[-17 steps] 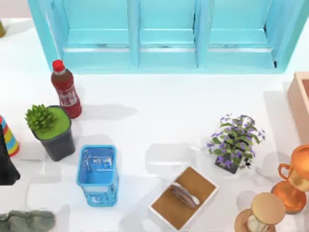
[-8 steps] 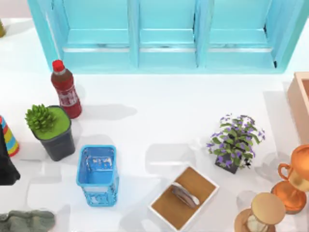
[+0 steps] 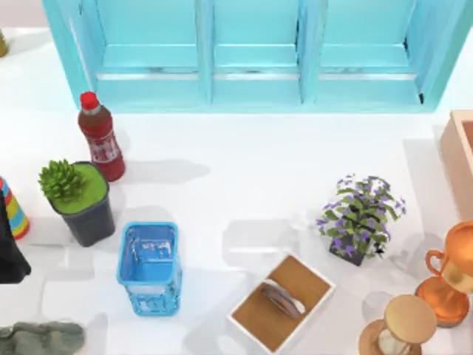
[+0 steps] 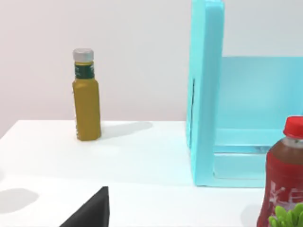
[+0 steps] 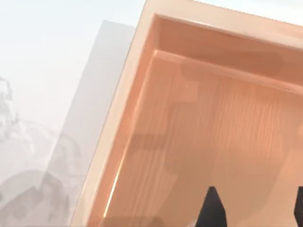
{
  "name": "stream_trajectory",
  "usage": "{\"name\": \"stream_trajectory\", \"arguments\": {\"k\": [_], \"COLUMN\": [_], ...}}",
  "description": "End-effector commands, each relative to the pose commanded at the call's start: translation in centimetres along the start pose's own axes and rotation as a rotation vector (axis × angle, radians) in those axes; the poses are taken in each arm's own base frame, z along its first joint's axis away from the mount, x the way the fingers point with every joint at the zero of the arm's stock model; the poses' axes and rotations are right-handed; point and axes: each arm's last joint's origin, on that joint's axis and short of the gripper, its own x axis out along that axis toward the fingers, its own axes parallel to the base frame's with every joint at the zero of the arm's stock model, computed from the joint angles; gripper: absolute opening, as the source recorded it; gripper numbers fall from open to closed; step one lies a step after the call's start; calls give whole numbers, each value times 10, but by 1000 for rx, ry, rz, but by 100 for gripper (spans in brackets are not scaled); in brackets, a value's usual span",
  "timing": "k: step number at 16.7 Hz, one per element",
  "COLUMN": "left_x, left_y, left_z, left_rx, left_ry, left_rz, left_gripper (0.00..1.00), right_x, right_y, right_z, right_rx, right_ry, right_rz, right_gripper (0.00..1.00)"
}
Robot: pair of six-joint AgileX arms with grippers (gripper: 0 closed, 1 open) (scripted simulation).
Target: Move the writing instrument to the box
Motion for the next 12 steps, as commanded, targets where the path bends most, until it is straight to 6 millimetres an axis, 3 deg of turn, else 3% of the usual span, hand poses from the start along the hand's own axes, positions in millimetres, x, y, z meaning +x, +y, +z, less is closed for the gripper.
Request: {"name": "stream_trajectory", "arguments": {"k": [6, 12], "left_x": [0, 0], "left_y": [0, 0], "left_z": [0, 0], "left_rx": [0, 0], "left_ry": [0, 0], "left_rz": [0, 0], "left_gripper": [100, 100], "right_x": [0, 0], "right_y": [0, 0], "right_z": [0, 0], "right_rx": [0, 0], "right_ry": [0, 0], "right_rz": [0, 0], "right_gripper": [98, 100]}}
